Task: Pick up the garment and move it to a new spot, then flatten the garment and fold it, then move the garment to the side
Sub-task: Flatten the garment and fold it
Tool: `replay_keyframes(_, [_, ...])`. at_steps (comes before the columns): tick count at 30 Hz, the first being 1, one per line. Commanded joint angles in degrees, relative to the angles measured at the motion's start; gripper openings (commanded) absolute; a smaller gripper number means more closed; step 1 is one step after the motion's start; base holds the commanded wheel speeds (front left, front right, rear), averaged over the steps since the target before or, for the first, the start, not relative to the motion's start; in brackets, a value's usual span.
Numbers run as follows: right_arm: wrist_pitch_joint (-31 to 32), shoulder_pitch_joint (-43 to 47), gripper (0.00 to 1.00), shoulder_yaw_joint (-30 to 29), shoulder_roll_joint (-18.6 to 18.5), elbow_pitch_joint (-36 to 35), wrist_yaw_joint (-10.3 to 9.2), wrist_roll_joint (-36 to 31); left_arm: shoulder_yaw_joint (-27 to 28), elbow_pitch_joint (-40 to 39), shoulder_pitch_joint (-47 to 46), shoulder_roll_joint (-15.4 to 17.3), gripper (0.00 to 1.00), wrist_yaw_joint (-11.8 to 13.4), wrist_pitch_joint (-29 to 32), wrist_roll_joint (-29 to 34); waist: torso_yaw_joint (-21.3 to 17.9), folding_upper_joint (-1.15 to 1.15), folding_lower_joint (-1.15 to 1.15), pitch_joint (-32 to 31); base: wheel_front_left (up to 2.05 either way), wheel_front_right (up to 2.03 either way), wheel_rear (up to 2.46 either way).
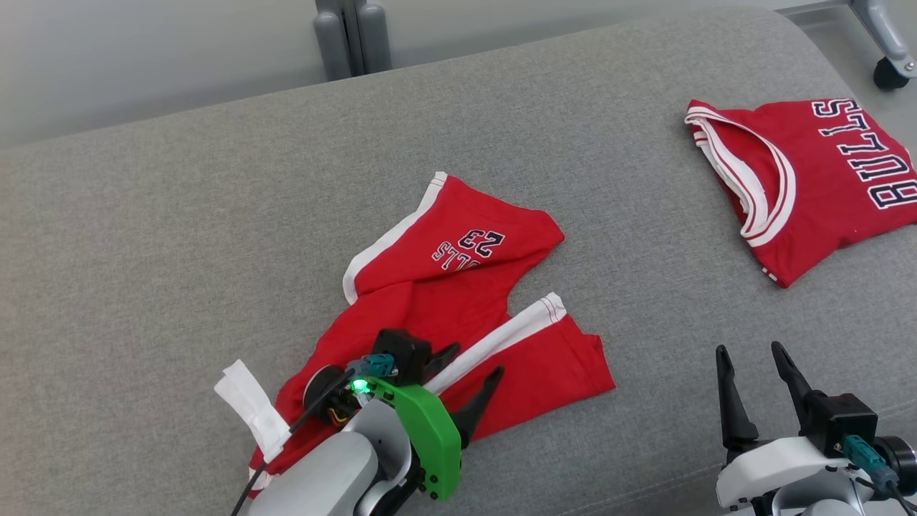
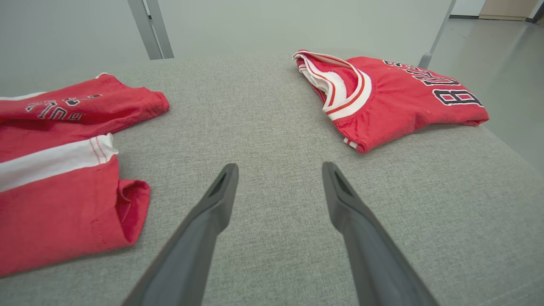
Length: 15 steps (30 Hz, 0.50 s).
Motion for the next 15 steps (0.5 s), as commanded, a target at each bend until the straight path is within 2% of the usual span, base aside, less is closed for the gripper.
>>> replay_keyframes(1, [0.01,-0.1,1.0,0.12,-0.07,0.15,-0.09,0.28,-0.4,1.5,-1.24,-0.09,1.0,-0.49,-0.17,0.33,-0.54,-0.01,0.0,0.44,0.0,0.0,0.0])
replay_keyframes(2, [0.01,-0.14,1.0,0.18,-0.07,0.2,-0.09,0.33,-0.59,2.43,-1.46,-0.36,1.0,-0.67,-0.27,0.37,-0.62,-0.01,0.0,0.46,0.0,0.0,0.0])
replay_keyframes(3, [0.01,-0.3,1.0,0.25,-0.07,0.23,-0.09,0.51,-0.82,3.61,-1.72,-0.7,0.84,-0.96,-0.4,0.42,-0.7,-0.01,0.0,0.46,0.0,0.0,0.0])
replay_keyframes(4, [0.01,-0.48,1.0,0.31,-0.07,0.29,-0.09,0.62,-0.99,4.48,-1.96,-1.08,0.48,-1.02,-0.55,0.46,-0.76,-0.01,0.0,0.44,0.0,0.0,0.0])
replay_keyframes(6, [0.01,-0.9,1.0,0.38,-0.08,0.25,-0.09,0.81,-1.28,6.05,-2.64,-1.68,0.0,-1.25,-1.26,0.7,-0.85,-0.01,0.0,0.45,0.0,0.0,0.0])
replay_keyframes(11, [0.02,-0.85,1.0,-0.01,-0.08,0.05,-0.09,1.04,-2.59,7.67,-3.59,-2.41,0.0,-1.78,-3.62,2.05,-0.58,-0.01,0.0,0.22,0.0,0.0,0.0])
replay_keyframes(15, [0.02,0.18,1.0,-0.42,-0.07,0.19,-0.09,1.3,-5.06,5.41,-1.67,-2.61,0.0,-0.94,-5.69,4.7,-0.11,-0.01,0.0,-0.2,0.0,0.0,0.0])
